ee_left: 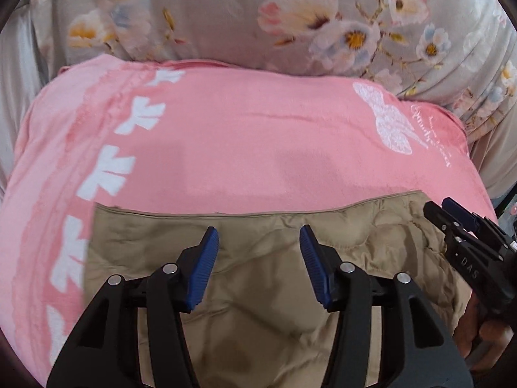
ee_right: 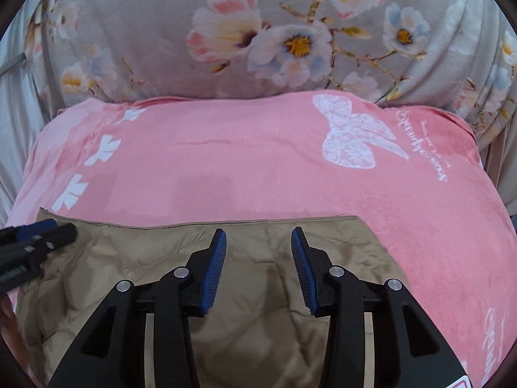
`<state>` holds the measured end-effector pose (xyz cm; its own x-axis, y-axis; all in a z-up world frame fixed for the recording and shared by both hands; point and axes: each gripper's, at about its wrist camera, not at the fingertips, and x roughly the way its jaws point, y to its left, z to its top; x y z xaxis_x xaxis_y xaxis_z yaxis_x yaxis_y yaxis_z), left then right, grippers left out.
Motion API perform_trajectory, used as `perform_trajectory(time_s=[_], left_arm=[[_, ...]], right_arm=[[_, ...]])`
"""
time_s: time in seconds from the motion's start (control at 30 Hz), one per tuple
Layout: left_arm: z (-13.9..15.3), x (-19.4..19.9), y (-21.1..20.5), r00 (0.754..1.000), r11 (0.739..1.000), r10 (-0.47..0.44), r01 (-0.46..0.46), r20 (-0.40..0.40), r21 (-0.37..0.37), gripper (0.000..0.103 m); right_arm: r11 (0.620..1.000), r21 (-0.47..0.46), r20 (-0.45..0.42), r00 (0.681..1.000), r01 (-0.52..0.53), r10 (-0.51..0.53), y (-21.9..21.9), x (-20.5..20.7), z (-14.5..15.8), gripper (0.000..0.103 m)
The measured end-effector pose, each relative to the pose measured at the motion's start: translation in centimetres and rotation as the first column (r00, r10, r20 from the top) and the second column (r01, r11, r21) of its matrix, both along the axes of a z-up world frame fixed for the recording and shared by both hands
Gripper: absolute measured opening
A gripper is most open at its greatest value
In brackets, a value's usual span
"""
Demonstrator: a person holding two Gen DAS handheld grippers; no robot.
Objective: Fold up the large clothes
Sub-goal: 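Press the folded jacket edge flat with both open grippers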
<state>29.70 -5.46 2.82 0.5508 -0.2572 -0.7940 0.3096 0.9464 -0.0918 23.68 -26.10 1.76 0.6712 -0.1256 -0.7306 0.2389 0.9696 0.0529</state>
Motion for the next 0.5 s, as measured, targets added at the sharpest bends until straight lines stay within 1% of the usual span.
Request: perform_trajectory(time_s=[0.13,0.17,0.2,0.3,0.37,0.5], left_arm=[[-3.7,0.9,-2.2,0.999,0.999,0.027,-0.026,-0.023,0.033,0.050],[-4.4,1.0,-2.3,0.999,0.999,0.034,-0.033,-0.017,0.033,0.050],[-5.0,0.9,-2.3,0.999,0.999,0.039,-0.039,0.005,0.024,0.050],[-5.9,0.9,-2.3,0.999,0.999,0.044,-0.045,0.031,0.009,0.051],[-6.5,0.9,-2.4,0.998,0.999,0.043,-0.043,0.045,0.002,0.051],[-7.2,0.9,-2.6,0.997,0.999,0.043,-0.043,0.066,0.004,0.052]], right_arm=[[0.999,0.035,-0.056,0.998,-0.002,0.004,0.1,1.2,-3.7,0.039],[0.999,0.041,-0.059,0.998,-0.002,0.005,0.0,1.1,-4.5,0.040],[0.998,0.057,-0.053,0.999,-0.002,0.005,-0.3,1.1,-5.2,0.040],[0.995,0.103,-0.036,0.999,0.003,0.001,-0.9,1.1,-6.2,0.040],[0.996,0.092,-0.021,1.000,0.008,-0.006,-0.7,0.9,-6.7,0.040],[0.999,0.026,-0.002,1.000,0.022,-0.022,0.4,0.8,-7.2,0.040]])
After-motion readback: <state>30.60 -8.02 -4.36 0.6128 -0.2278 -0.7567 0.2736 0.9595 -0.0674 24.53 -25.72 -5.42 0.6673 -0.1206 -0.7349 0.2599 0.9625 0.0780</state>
